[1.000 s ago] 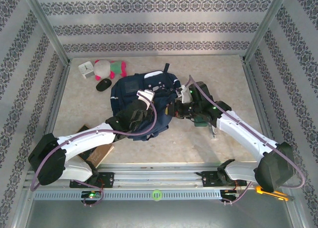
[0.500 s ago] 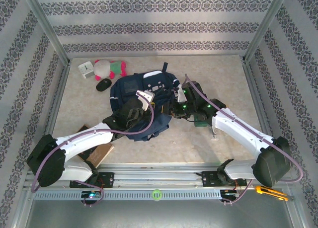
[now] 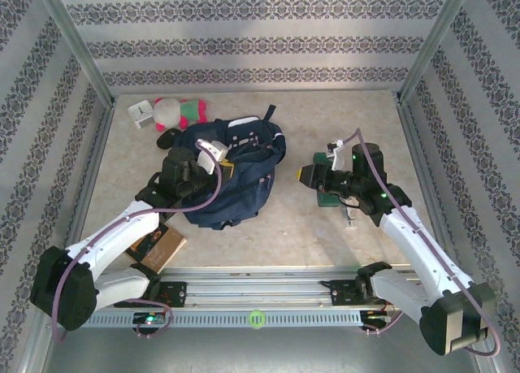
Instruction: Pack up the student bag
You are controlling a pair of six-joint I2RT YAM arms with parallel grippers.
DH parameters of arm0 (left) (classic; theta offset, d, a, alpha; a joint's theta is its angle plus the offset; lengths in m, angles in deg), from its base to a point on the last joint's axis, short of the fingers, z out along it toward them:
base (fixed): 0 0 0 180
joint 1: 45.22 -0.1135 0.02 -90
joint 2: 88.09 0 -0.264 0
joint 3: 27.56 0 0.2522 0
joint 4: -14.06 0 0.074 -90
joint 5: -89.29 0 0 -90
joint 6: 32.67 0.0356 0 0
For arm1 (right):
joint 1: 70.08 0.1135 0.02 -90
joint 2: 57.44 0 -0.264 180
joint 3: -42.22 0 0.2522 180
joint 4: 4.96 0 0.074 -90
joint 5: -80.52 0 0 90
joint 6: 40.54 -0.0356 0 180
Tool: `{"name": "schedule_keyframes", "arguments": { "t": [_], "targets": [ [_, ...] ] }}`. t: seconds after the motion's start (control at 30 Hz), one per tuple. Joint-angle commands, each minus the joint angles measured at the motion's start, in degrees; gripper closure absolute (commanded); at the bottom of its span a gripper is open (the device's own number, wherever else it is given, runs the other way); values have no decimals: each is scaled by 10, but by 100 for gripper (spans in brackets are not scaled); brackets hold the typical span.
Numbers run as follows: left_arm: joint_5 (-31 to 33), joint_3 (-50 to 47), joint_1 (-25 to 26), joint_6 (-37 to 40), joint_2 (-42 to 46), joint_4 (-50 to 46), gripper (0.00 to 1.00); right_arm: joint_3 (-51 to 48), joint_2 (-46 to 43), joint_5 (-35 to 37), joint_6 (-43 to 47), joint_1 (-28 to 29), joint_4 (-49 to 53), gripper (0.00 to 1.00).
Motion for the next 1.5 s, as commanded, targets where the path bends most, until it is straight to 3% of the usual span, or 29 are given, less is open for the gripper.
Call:
{"name": "schedule_keyframes", "arguments": {
  "t": [0.0,0.07,0.2,0.33,0.43,0.9,1.0,1.13,1.23,1.47],
  "targets": [
    [-88,20,-2,35,12,-2,100,-14,21,-50,17,3,-38,63],
    [-109,22,-2,39,13,-1,100,-12,25,-41,37,14,-38,63],
    [-133,18,-4,49,16,8,100,-39,19,14,172,70,-65,62],
    [-142,18,-10,55,18,5,100,-80,30,1,258,74,-144,61],
    [-149,21,-13,56,19,4,100,-83,47,29,282,72,-146,61],
    [-175,32,-18,58,2,9,100,-58,162,-28,346,99,-196,64],
    [-181,35,-19,58,0,9,100,-54,171,-32,348,99,-210,69],
    [-187,35,-19,56,1,8,100,-52,175,-21,351,97,-222,89],
    [-187,36,-19,60,5,0,100,-46,178,9,334,93,-221,97],
    [-193,42,-19,66,14,-18,100,-46,181,101,261,67,-231,100]
  ]
}}
